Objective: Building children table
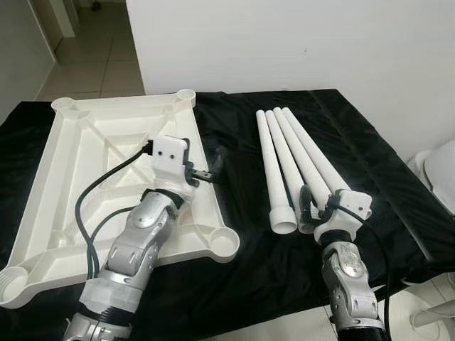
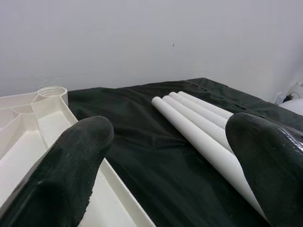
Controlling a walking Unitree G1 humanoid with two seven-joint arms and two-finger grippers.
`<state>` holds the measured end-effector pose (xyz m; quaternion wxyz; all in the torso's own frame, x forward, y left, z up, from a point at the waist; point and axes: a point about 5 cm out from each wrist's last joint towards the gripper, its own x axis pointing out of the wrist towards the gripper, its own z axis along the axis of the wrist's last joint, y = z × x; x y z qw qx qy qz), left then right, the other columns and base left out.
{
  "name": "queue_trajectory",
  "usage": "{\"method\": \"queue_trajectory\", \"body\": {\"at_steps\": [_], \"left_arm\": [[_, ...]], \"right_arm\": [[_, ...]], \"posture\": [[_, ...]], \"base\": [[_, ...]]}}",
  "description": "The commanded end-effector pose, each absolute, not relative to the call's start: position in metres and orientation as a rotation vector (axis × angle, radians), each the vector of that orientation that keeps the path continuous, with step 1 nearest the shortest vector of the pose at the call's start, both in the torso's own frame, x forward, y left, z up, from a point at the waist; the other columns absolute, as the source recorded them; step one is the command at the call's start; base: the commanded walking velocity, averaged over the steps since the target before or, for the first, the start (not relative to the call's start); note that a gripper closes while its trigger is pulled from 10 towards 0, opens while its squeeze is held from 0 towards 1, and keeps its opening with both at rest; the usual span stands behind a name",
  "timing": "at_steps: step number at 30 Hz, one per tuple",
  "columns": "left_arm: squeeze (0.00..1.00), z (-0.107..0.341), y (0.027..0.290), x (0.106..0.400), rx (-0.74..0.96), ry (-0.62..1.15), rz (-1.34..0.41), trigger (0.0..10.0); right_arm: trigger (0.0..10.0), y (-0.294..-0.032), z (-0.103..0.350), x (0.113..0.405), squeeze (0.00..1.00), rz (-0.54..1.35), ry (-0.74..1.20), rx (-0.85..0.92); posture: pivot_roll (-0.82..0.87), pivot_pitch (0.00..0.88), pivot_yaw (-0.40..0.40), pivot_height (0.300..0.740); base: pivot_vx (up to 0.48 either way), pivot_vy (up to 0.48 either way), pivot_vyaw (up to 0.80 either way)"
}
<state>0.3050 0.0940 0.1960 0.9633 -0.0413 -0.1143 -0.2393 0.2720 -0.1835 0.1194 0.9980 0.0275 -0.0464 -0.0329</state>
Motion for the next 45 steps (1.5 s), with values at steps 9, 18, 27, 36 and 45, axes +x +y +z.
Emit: {"method": "queue_trajectory", "body": {"at_steps": [9,18,27,36,45], "left_arm": [[0.00,0.194,0.081,0.294,-0.057,-0.207,-0.709,10.0],[0.00,0.196,0.081,0.293,-0.043,-0.200,-0.716,10.0],[0.00,0.196,0.081,0.294,-0.045,-0.198,-0.707,10.0],[0.00,0.197,0.080,0.294,-0.050,-0.196,-0.699,10.0],[0.00,0.199,0.079,0.295,-0.056,-0.201,-0.698,10.0]], "right_arm": [[10.0,-0.183,0.071,0.254,0.00,0.007,0.177,0.012],[10.0,-0.188,0.073,0.253,0.00,0.053,0.192,-0.120],[10.0,-0.188,0.075,0.254,0.00,0.132,0.182,-0.434],[10.0,-0.183,0.079,0.251,0.00,0.064,0.155,0.019],[0.0,-0.180,0.086,0.252,0.00,0.054,0.028,0.088]], "posture": [[-0.07,0.024,0.010,0.740],[-0.07,0.033,0.015,0.740],[-0.07,0.046,0.019,0.740],[-0.07,0.051,0.016,0.740],[-0.07,0.050,0.020,0.740]], "base": [[0.000,0.000,0.00],[0.000,0.000,0.00],[0.000,0.000,0.00],[0.000,0.000,0.00],[0.000,0.000,0.00]]}}
